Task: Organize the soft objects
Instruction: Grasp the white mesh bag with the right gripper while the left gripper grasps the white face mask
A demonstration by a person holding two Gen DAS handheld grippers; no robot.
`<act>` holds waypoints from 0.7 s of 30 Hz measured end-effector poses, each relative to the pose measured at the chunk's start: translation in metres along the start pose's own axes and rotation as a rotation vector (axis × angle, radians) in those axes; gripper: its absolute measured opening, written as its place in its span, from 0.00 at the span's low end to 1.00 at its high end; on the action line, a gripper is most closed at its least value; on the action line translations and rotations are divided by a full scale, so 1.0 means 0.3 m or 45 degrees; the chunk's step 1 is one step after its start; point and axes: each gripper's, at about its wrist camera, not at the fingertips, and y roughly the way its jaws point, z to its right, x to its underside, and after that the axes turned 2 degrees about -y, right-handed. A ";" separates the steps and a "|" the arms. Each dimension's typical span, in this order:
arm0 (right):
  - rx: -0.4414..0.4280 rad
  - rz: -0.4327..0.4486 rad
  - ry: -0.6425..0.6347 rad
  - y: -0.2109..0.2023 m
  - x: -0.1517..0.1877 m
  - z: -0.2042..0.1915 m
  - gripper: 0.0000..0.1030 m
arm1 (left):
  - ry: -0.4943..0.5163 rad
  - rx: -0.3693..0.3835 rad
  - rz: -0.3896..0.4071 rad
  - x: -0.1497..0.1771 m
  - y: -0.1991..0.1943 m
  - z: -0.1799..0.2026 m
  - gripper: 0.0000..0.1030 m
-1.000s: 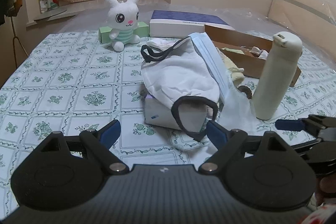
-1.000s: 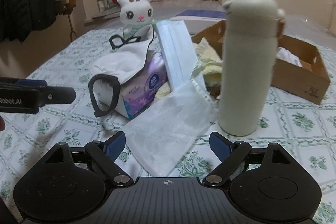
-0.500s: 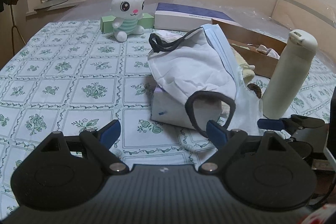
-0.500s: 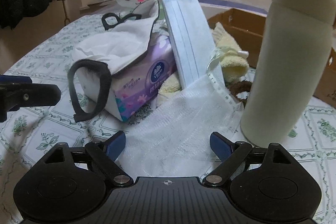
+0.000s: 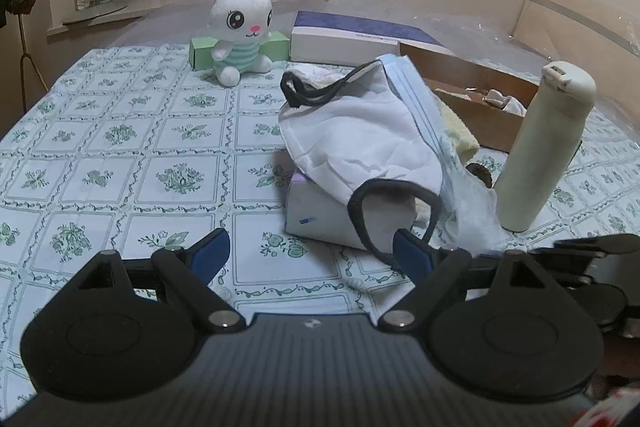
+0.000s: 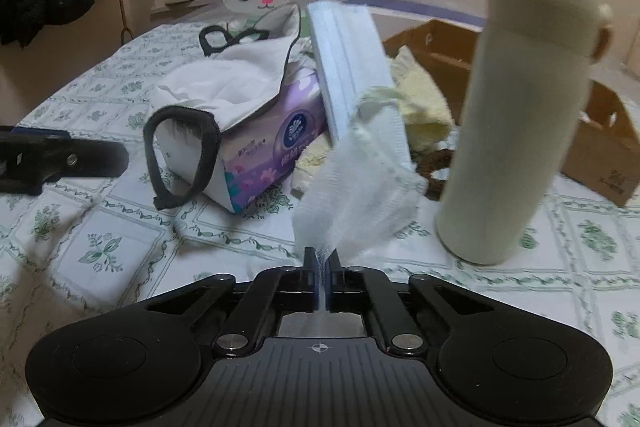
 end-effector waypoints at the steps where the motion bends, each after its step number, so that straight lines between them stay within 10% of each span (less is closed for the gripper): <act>1: 0.007 0.009 -0.002 -0.021 0.006 0.003 0.02 | 0.004 0.001 0.006 -0.006 -0.005 0.002 0.85; 18: 0.078 0.055 -0.007 -0.246 0.084 0.098 0.01 | 0.100 0.071 0.041 -0.170 0.123 0.093 0.84; 21: 0.073 0.047 -0.002 -0.235 0.086 0.107 0.01 | 0.155 0.063 0.027 -0.181 0.178 0.110 0.70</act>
